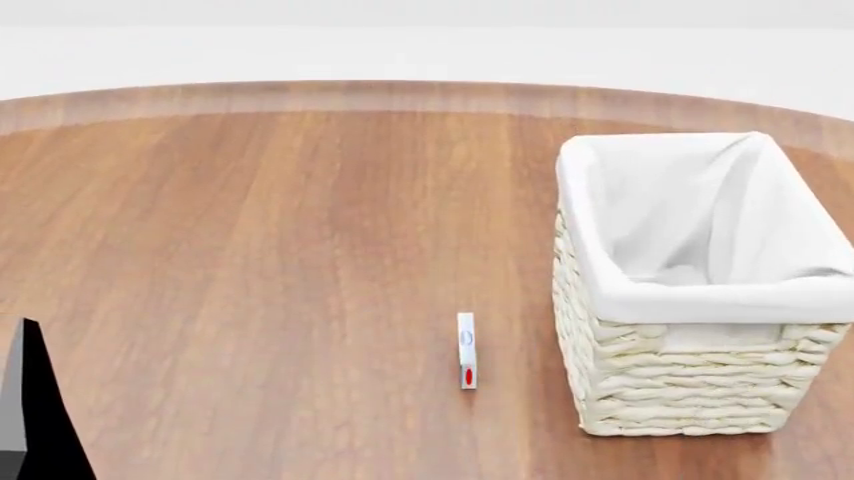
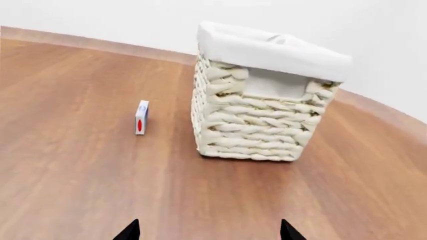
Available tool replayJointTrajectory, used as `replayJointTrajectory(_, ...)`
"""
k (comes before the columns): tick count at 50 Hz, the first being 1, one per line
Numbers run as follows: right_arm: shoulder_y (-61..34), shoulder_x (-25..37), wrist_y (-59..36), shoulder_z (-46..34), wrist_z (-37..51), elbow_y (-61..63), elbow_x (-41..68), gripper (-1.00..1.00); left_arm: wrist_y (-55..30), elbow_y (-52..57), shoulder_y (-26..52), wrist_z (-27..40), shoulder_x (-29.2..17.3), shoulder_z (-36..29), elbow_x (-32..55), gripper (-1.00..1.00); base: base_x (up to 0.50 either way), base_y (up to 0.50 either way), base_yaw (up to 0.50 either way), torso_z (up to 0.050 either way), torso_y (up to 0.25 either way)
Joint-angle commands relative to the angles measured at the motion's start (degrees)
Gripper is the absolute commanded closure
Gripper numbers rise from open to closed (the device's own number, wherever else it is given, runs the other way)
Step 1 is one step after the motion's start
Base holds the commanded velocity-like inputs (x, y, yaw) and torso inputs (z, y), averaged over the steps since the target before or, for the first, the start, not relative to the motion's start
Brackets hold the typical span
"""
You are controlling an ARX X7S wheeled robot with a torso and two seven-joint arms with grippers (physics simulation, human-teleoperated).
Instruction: Pick up the tomato sauce, and put it in the basket.
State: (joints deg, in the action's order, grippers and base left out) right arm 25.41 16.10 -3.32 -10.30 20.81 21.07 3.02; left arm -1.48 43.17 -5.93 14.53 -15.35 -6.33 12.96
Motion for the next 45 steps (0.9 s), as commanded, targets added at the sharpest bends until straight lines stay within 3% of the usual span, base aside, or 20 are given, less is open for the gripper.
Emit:
replayJointTrajectory(1,-0.67,-0.51,-5.6,0.52,-1.14,-1.48,5.9,-1.0,0.3,-0.13,-0.24,0.34,-0.43,0.14,0.35,-1.0,0.0,0.0,0.0,0.0,0.0)
replayJointTrajectory(45,-0.79,0.46,-6.17,-1.86,-2.02,0.7,7.85,-1.0,0.36,1.31,-0.79,2.08,-2.14,0.55,0.57,-1.0,0.0,0.0,0.0,0.0,0.0)
